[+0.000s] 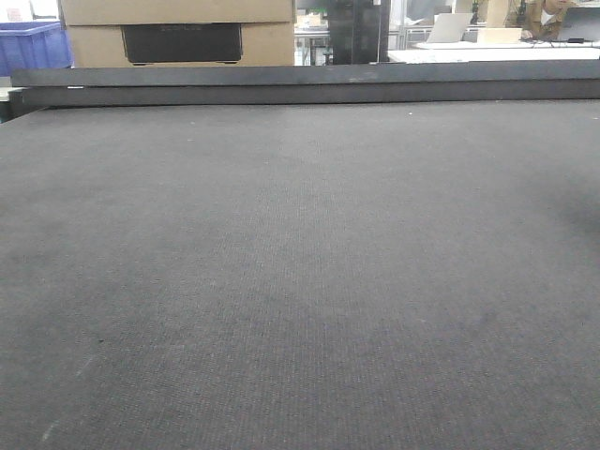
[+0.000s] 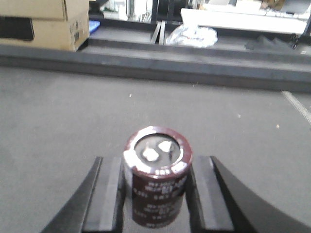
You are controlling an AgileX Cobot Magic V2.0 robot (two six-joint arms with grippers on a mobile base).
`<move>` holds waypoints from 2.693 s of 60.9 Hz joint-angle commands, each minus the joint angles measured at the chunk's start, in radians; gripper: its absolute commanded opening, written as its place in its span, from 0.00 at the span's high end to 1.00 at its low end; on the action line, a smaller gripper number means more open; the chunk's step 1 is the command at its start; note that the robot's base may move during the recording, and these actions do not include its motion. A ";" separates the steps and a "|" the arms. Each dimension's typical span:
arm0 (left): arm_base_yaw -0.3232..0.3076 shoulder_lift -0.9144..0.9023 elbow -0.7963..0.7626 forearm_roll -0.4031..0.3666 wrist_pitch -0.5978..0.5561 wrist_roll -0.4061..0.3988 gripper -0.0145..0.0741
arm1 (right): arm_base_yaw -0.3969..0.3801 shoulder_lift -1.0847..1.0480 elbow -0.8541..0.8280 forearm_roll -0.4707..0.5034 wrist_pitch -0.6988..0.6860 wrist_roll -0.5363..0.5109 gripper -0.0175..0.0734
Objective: Place cylindrical capacitor in blue bin on shelf
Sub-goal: 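Close left gripper around the orange capacitor, then lift both held capacitors off the table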
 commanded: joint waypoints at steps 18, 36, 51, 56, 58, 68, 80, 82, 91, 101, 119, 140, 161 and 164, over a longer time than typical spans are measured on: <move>-0.001 0.337 -0.242 -0.044 -0.041 -0.023 0.16 | 0.001 -0.009 0.002 -0.005 -0.009 -0.003 0.99; -0.001 0.509 -0.360 -0.078 -0.087 -0.023 0.16 | 0.001 -0.009 0.002 -0.005 -0.007 -0.003 0.99; -0.001 0.582 -0.401 -0.115 -0.118 -0.023 0.16 | 0.001 -0.009 0.002 -0.005 -0.007 -0.003 0.99; -0.001 0.585 -0.410 -0.115 -0.121 -0.023 0.18 | 0.001 -0.009 0.002 -0.005 -0.007 -0.003 0.99; -0.001 0.585 -0.415 -0.115 -0.121 -0.023 0.20 | 0.001 -0.009 0.002 -0.005 -0.007 -0.003 0.99; -0.001 0.585 -0.433 -0.115 -0.115 -0.023 0.50 | 0.001 -0.009 0.002 -0.005 0.002 -0.003 0.99; -0.001 0.575 -0.456 -0.094 -0.052 -0.023 0.96 | 0.001 -0.009 0.002 -0.005 0.008 -0.003 0.99; -0.001 0.563 -0.461 -0.085 -0.002 -0.023 0.96 | 0.001 -0.009 0.002 -0.005 0.008 -0.003 0.99; -0.001 0.461 -0.489 -0.020 0.240 -0.023 0.96 | 0.001 -0.009 -0.001 -0.005 0.065 -0.003 0.99; -0.001 0.293 -0.535 0.053 0.531 -0.023 0.96 | 0.001 -0.009 -0.006 -0.005 0.158 -0.003 0.99; -0.003 0.001 -0.625 0.101 0.925 -0.023 0.96 | 0.001 -0.009 -0.102 -0.001 0.363 -0.003 0.99; -0.066 -0.272 -0.709 0.127 1.211 0.002 0.96 | 0.001 -0.060 -0.286 0.050 0.573 -0.003 0.99; -0.068 -0.487 -0.706 0.127 1.348 0.002 0.96 | 0.001 -0.264 -0.261 0.046 0.655 -0.016 0.99; -0.068 -0.504 -0.705 0.127 1.350 0.002 0.96 | 0.001 -0.287 -0.261 0.046 0.677 -0.034 0.99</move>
